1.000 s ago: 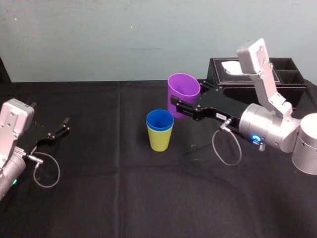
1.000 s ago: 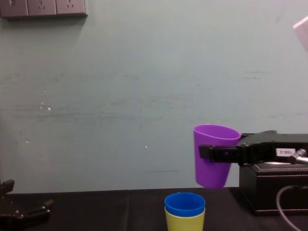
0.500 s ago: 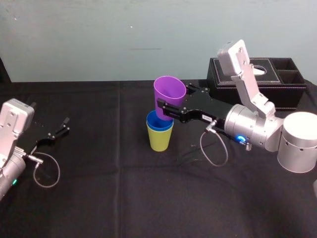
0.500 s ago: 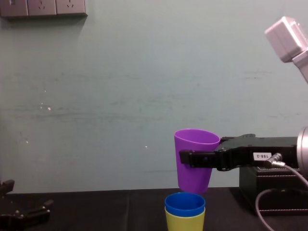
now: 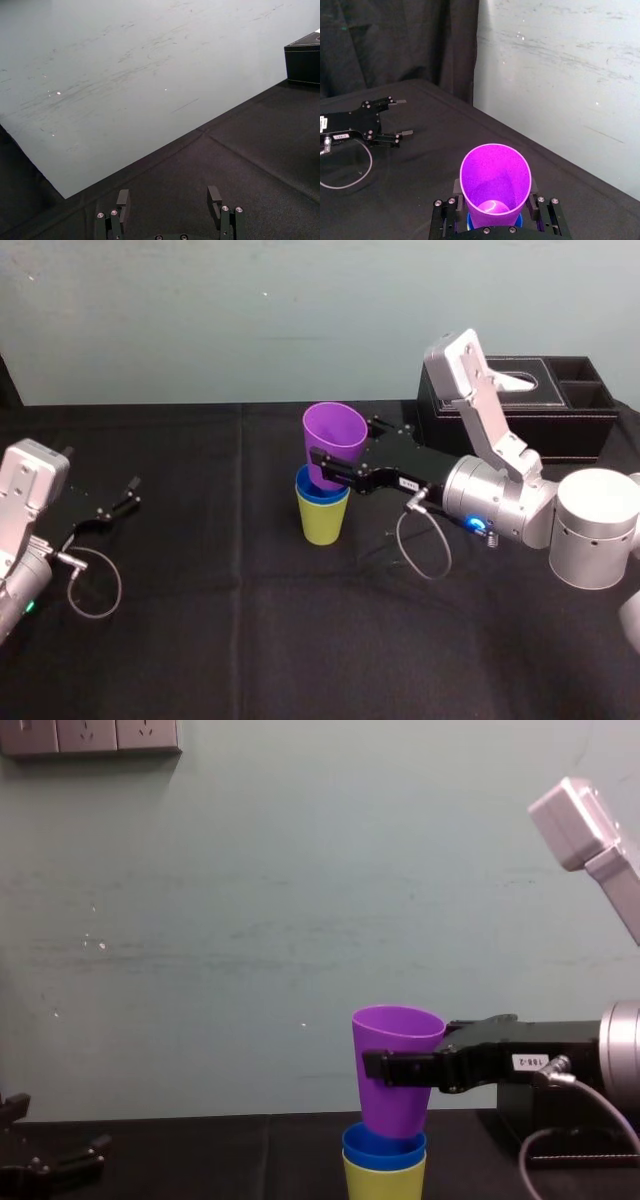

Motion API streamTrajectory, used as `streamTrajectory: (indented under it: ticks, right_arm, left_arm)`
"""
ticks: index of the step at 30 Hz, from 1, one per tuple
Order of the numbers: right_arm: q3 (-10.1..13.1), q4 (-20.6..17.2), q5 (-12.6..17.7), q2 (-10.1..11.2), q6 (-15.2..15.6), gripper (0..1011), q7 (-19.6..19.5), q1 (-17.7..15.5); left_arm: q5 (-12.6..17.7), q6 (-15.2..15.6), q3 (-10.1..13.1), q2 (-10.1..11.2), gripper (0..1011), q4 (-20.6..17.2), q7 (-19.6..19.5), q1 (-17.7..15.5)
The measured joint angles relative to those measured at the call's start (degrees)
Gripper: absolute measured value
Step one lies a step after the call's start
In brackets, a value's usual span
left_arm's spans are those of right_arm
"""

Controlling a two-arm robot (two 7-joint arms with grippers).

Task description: Stack the three plastic cups sequentially using one hand.

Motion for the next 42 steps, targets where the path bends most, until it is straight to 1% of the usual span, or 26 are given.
streamTrajectory:
  ticks: [9,27,34,42]
  right_arm:
    - [-0.5,1.7,-0.4,-0.8,-0.1,726,0.2,0.7]
    - [-0.9,3.5,-1.0,-1.6,-0.3,726,0.7,1.3]
    - [-1.2,5.2,-1.5,-2.0,-0.7,724,1.1,1.7]
    - [-1.3,6.1,-1.7,-2.3,-1.1,726,1.3,1.7]
  left_arm:
    - [0.0,0.0,0.0,0.0,1010,0.0,0.0,0.0]
    - [0.0,0.0,0.0,0.0,1010,0.0,0.0,0.0]
    - [0.0,0.0,0.0,0.0,1010,0.0,0.0,0.0]
    - [0.0,0.0,0.0,0.0,1010,0.0,0.0,0.0]
